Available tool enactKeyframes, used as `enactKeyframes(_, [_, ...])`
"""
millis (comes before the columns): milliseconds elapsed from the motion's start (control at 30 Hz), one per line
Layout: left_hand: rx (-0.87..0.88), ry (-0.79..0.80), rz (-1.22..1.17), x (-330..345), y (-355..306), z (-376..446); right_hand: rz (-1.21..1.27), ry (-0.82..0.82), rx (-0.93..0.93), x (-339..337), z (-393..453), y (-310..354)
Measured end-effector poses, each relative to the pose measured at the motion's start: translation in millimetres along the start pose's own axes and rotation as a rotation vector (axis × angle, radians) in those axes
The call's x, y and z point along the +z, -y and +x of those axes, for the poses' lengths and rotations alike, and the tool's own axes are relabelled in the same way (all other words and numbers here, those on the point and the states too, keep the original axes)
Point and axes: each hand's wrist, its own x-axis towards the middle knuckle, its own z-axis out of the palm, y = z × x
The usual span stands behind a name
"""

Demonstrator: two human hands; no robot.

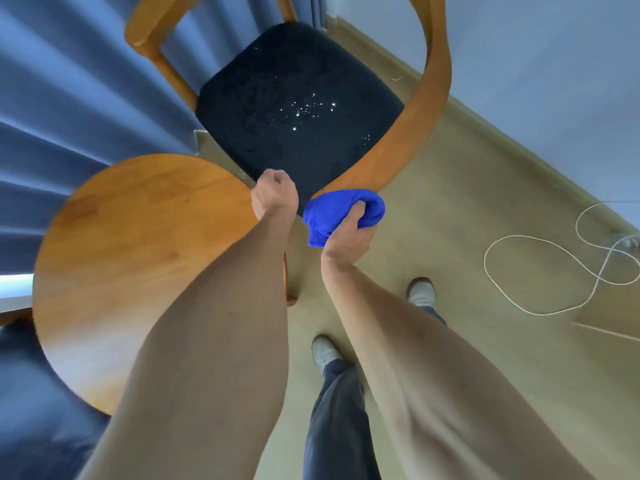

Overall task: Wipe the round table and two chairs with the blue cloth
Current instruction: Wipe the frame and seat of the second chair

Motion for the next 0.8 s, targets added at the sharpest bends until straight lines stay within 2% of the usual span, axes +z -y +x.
enactKeyframes(133, [-0.043, 0.066, -0.090, -14.8, 32.6, 2.5, 0.021, -0.009, 0.017, 6.9, -27.9, -20.2])
enactKeyframes(233, [-0.137, 0.121, -0.192, -23.6, 50.2, 2.1, 0.006, 0.004, -0.016, 7.7, -36.6, -27.4])
enactKeyframes(433, [-0.344, 0.303, -0.238, -33.9, 60.4, -16.6, -0.107, 0.065, -0.058, 3.7, -46.5, -37.8])
enactKeyframes(633, [-0.360, 0.335, -0.431, -36.1, 59.2, -24.3, -0.418, 0.066, -0.323, -10.7, -45.2, -38.0])
enactKeyframes(800, [-0.288, 0.227, -0.585, -31.7, 37.1, -35.2, -0.538, 0.113, -0.470, -16.2, -45.9, -13.9])
